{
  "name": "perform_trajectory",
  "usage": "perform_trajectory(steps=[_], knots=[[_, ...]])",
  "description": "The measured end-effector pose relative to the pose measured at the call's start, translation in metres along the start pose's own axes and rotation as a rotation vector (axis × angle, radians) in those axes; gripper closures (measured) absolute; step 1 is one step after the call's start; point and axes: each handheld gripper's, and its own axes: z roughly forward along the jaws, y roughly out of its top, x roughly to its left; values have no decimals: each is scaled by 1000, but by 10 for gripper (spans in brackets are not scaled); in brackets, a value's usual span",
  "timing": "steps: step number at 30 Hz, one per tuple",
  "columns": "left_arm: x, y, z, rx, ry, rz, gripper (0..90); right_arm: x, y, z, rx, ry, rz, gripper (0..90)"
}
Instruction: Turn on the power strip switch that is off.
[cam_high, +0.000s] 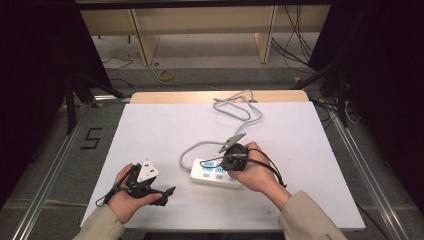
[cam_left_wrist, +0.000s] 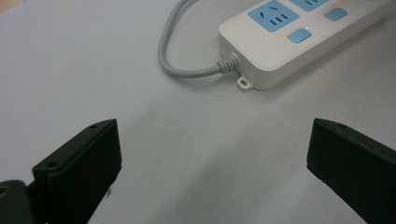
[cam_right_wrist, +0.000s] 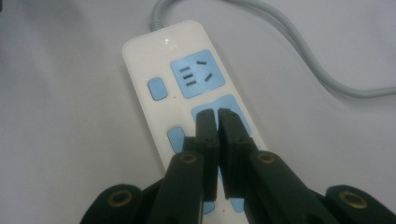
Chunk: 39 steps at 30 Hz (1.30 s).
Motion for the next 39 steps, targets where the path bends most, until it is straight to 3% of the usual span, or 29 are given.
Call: perform_trajectory(steps=[17,39], knots=[[0,0,0,4,3,-2,27,-13,-21,-19,-50,-20,54,783],[-1,0,1,10,4,-3,28,-30,-49,-40,-128,-43,172,627]])
